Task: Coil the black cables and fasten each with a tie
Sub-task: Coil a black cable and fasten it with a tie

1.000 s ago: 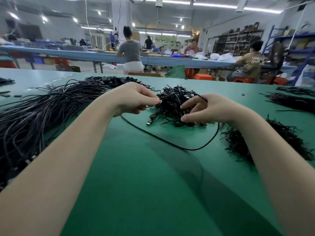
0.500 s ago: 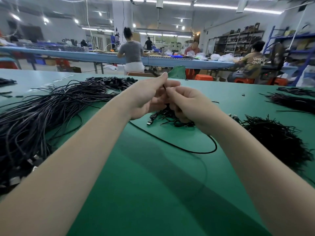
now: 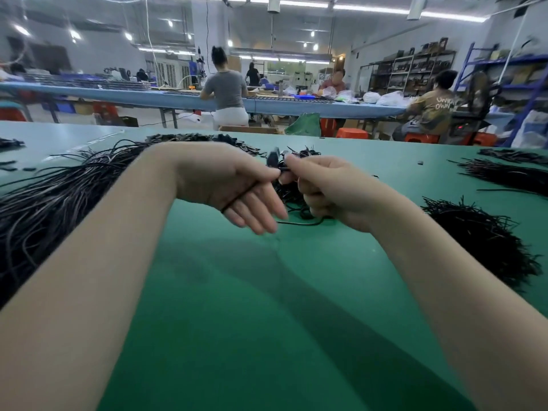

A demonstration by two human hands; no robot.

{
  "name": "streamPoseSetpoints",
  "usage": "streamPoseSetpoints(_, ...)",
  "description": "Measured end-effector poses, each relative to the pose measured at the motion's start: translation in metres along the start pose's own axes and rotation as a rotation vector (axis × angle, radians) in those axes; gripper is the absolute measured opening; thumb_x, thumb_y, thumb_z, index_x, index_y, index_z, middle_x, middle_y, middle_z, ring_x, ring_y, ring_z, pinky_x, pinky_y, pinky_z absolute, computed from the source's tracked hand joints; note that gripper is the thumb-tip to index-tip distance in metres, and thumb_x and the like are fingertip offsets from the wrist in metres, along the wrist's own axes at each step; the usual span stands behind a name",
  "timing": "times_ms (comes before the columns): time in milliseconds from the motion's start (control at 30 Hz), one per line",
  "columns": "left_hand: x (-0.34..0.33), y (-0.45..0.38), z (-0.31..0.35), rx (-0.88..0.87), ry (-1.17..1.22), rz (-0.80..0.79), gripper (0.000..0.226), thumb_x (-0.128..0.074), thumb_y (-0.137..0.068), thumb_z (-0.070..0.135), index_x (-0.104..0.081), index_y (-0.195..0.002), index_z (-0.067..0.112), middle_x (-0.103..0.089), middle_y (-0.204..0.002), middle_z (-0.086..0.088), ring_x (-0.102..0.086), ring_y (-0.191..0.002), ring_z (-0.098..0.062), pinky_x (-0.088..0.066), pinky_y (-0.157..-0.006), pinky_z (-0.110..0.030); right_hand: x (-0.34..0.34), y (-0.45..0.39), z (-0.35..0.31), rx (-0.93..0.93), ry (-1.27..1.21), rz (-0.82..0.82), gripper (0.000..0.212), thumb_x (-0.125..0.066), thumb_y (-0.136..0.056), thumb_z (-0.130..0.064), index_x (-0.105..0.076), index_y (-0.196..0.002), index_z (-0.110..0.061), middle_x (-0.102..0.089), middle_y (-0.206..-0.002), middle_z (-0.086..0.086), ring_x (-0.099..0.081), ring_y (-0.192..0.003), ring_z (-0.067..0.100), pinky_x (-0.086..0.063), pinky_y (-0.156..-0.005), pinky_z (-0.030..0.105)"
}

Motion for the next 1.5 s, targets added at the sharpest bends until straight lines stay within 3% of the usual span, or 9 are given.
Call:
streamPoseSetpoints(267,0.041,-0.004,0.019,-0.437,0.610,0.519,0.044,-0.030,-0.104,0.037,-0.061,-0.116,0.008,-0.073,-0.106,-0.006,-0.069,-0.100,-0.016,-0.057,-0.083,-0.029,-0.034,0.005,-0.011,0.116,-0.225,-0.151,0.024,-0.039,-0.103,-0.030,-0.055,-0.088,-0.020,-0.039,-0.052,-0.008,-0.025,-0.042,0.009,-0.020,-0.044,0.019)
streamPoseSetpoints(433,0.036,0.031,0.041,-0.645,0.721,0.276,0.037,-0.040,-0.093,0.034,-0.074,-0.087,0.019,-0.071,-0.076,0.007,-0.068,-0.074,-0.008,-0.054,-0.066,-0.021,-0.051,0.001,0.033,-0.060,-0.026,-0.340,0.035,-0.042,-0.099,-0.043,-0.066,-0.088,-0.020,-0.031,-0.057,-0.007,-0.023,-0.049,0.011,-0.023,-0.048,0.021)
streamPoseSetpoints(600,0.006,0.031,0.029,-0.347,0.251,0.064,0.048,-0.039,-0.092,0.033,-0.070,-0.059,0.017,-0.054,-0.045,0.004,-0.048,-0.040,-0.010,-0.041,-0.049,-0.020,0.006,-0.004,0.026,0.020,0.300,0.140,0.045,-0.067,-0.079,-0.056,-0.046,-0.058,-0.022,-0.034,-0.047,-0.011,-0.029,-0.044,0.011,-0.027,-0.046,0.023)
streamPoseSetpoints(733,-0.012,-0.003,0.004,0.044,0.066,0.140,0.051,-0.028,-0.104,0.031,-0.067,-0.102,-0.002,-0.069,-0.094,-0.024,-0.068,-0.072,-0.017,-0.049,-0.079,-0.033,0.023,-0.005,0.002,0.124,0.316,0.283,0.038,-0.058,-0.089,-0.051,-0.064,-0.062,-0.024,-0.042,-0.048,-0.011,-0.036,-0.043,0.009,-0.030,-0.045,0.022)
streamPoseSetpoints(867,0.021,-0.021,0.002,-0.263,0.616,0.500,0.043,-0.031,-0.105,0.034,-0.062,-0.108,0.003,-0.070,-0.105,-0.014,-0.065,-0.105,-0.025,-0.050,-0.099,-0.039,0.001,-0.006,-0.005,0.176,0.116,0.072,0.024,-0.044,-0.101,-0.031,-0.067,-0.099,-0.024,-0.048,-0.052,-0.014,-0.037,-0.043,0.006,-0.031,-0.044,0.020)
streamPoseSetpoints(1067,0.039,0.007,0.024,-0.651,0.872,0.254,0.043,-0.034,-0.101,0.034,-0.071,-0.102,0.012,-0.074,-0.088,0.001,-0.071,-0.082,-0.012,-0.057,-0.070,-0.024,-0.029,-0.007,0.048,-0.076,0.098,-0.243,0.029,-0.044,-0.101,-0.037,-0.067,-0.093,-0.022,-0.035,-0.056,-0.010,-0.023,-0.048,0.010,-0.023,-0.045,0.020)
streamPoseSetpoints(1300,0.008,-0.006,-0.007,-0.016,0.035,0.032,0.040,-0.046,-0.092,0.041,-0.076,-0.089,0.014,-0.072,-0.072,0.000,-0.067,-0.063,-0.013,-0.051,-0.056,-0.020,0.024,-0.009,0.017,0.080,0.420,0.375,0.041,-0.053,-0.092,-0.052,-0.061,-0.070,-0.018,-0.038,-0.047,-0.010,-0.032,-0.040,0.007,-0.029,-0.047,0.023)
streamPoseSetpoints(1400,0.007,-0.026,-0.006,-0.030,0.247,0.187,0.042,-0.035,-0.101,0.039,-0.065,-0.104,0.011,-0.074,-0.098,-0.005,-0.071,-0.089,-0.015,-0.057,-0.082,-0.027,0.010,-0.006,-0.008,0.201,0.277,0.333,0.034,-0.046,-0.099,-0.037,-0.060,-0.072,-0.022,-0.043,-0.048,-0.011,-0.037,-0.041,0.007,-0.032,-0.048,0.025)
streamPoseSetpoints(1500,0.023,-0.024,0.000,-0.255,0.630,0.364,0.042,-0.034,-0.103,0.037,-0.062,-0.111,0.007,-0.074,-0.090,-0.003,-0.071,-0.077,-0.012,-0.055,-0.074,-0.023,-0.022,-0.003,-0.010,0.211,0.256,0.117,0.029,-0.043,-0.101,-0.024,-0.066,-0.087,-0.013,-0.055,-0.052,-0.010,-0.052,-0.044,0.007,-0.040,-0.044,0.017)
Point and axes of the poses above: each hand's wrist, its own y-axis away from the middle knuckle, its own x-axis out of the back of the hand, z = x × y, the point moved 5 cm from there along -y, towards the middle knuckle
